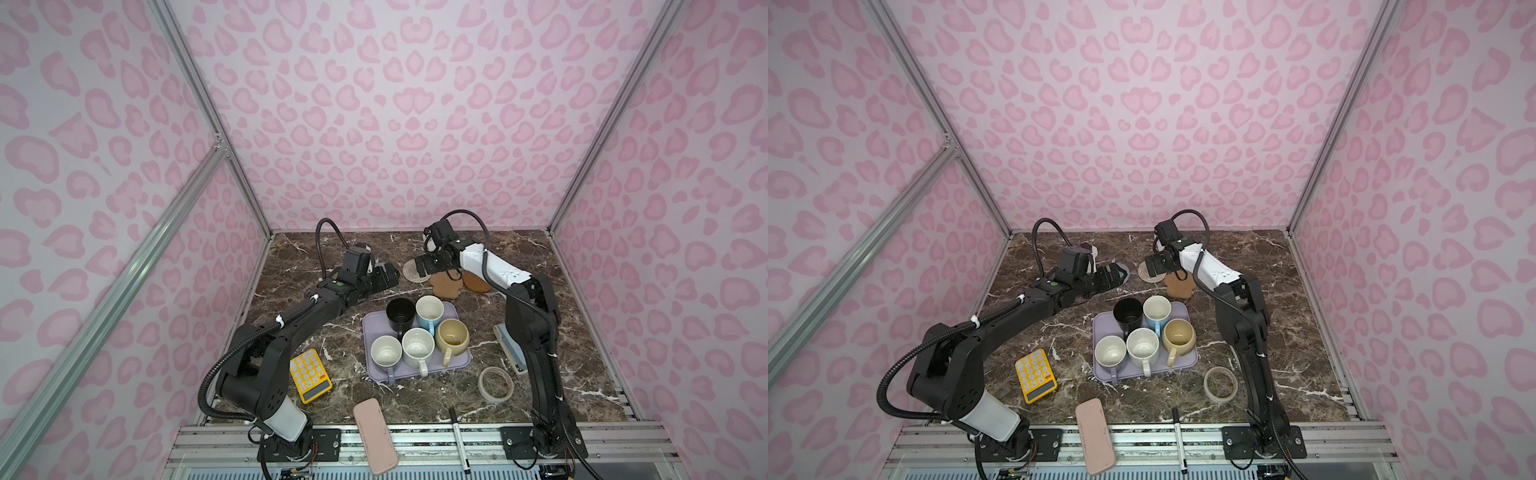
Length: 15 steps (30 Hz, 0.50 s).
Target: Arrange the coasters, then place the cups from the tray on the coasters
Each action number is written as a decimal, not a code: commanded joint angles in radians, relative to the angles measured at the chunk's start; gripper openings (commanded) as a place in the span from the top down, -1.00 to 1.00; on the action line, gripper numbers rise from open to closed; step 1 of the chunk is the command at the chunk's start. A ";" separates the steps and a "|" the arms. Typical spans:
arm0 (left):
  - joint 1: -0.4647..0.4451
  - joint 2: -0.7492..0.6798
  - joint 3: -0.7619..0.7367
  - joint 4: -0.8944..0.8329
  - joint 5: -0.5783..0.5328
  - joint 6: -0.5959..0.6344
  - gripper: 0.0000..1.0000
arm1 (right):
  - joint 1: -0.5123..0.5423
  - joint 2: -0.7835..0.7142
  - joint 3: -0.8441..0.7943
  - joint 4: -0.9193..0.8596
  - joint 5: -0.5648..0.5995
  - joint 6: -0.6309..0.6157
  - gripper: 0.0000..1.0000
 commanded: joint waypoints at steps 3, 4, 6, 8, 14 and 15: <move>-0.035 -0.034 0.043 -0.047 -0.053 0.048 -0.96 | -0.035 -0.134 -0.215 0.098 -0.030 0.127 -0.98; -0.041 -0.035 0.047 -0.051 -0.055 0.048 -0.96 | -0.041 -0.150 -0.246 0.106 -0.029 0.136 -0.99; -0.059 -0.035 0.052 -0.053 -0.057 0.046 -0.95 | -0.051 -0.177 -0.314 0.136 -0.030 0.150 -0.99; -0.075 -0.033 0.060 -0.060 -0.061 0.046 -0.95 | -0.053 -0.180 -0.349 0.147 -0.027 0.156 -0.99; -0.105 -0.023 0.077 -0.079 -0.079 0.046 -0.96 | -0.052 -0.164 -0.399 0.144 -0.011 0.176 -0.98; -0.109 -0.025 0.075 -0.081 -0.082 0.045 -0.96 | -0.053 -0.166 -0.408 0.144 -0.007 0.180 -0.98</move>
